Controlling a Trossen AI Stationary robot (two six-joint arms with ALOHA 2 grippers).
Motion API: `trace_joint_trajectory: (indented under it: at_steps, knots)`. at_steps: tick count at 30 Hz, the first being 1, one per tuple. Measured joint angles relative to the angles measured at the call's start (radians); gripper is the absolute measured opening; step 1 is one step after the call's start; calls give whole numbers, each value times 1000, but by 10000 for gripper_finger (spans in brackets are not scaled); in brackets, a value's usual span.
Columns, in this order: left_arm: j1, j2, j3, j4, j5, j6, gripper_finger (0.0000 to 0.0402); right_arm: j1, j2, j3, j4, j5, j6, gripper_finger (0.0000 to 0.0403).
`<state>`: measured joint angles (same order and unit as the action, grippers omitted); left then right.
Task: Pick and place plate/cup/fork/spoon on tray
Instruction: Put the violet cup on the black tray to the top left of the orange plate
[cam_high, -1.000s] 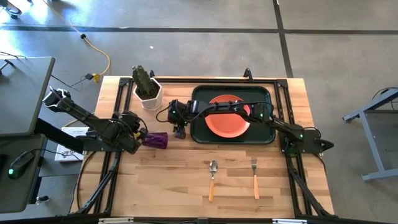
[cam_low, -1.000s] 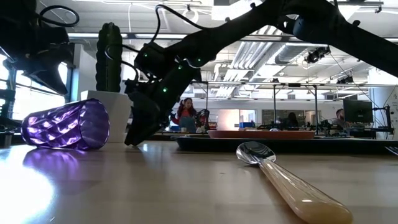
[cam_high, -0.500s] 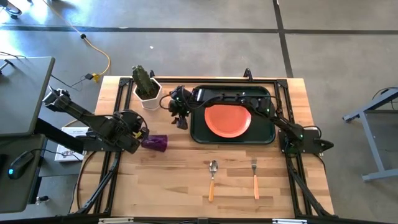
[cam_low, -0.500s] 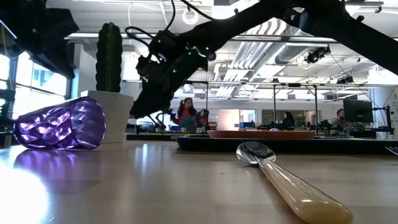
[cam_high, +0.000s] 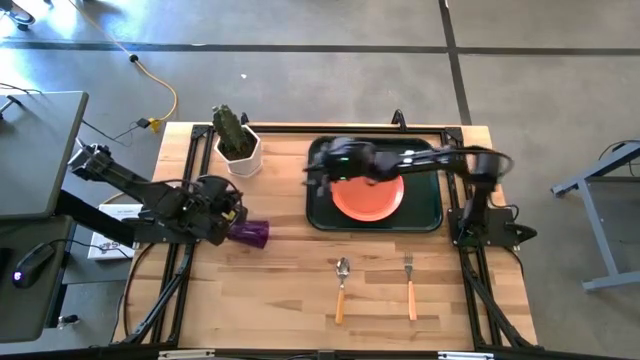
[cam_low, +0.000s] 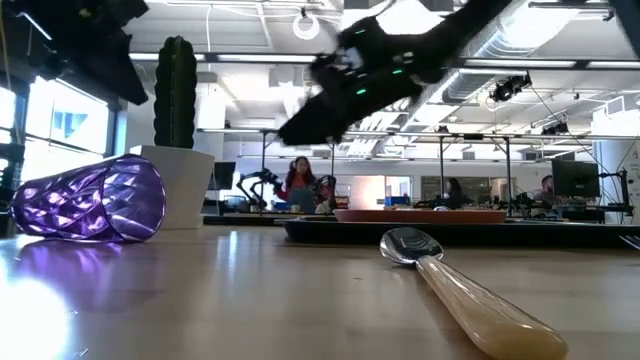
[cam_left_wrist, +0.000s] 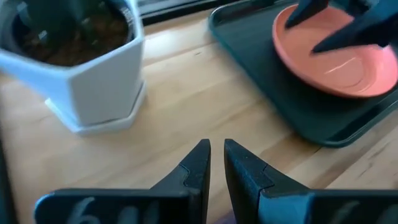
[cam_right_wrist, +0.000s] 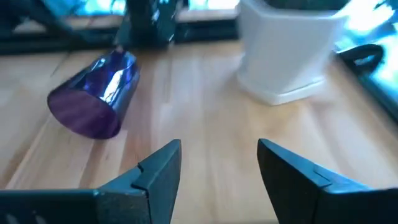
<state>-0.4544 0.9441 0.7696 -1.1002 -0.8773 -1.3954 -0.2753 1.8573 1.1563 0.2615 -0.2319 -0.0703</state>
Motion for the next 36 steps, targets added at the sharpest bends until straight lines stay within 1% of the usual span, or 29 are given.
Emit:
trace_joint_trajectory:
  at_steps: [2,5,9,12,15,19,23,25,27,30,33,36]
  knots:
    - [22,18,0,66,-7,62,35,-2,-108,-125,83,26,32,204]
    - [56,68,0,187,-9,166,35,-3,-269,-281,147,64,59,204]
    - [88,150,0,371,-22,301,35,15,-451,-445,167,132,123,204]
    - [96,208,0,529,-14,413,38,48,-575,-545,170,158,179,204]
    - [96,255,7,675,48,521,50,101,-674,-640,168,186,227,204]
    - [95,332,66,769,162,581,76,204,-764,-742,171,312,275,204]
    - [79,436,153,743,250,554,94,290,-811,-800,164,438,297,204]
    - [70,482,200,677,260,541,96,320,-811,-800,161,471,298,204]
    - [62,532,254,606,263,523,96,341,-816,-801,157,493,295,204]
    - [68,586,328,457,264,492,97,355,-815,-801,160,523,289,204]
    - [87,627,377,351,266,470,97,357,-815,-801,168,533,287,204]
    - [113,674,405,335,289,473,98,357,-813,-801,165,562,287,204]
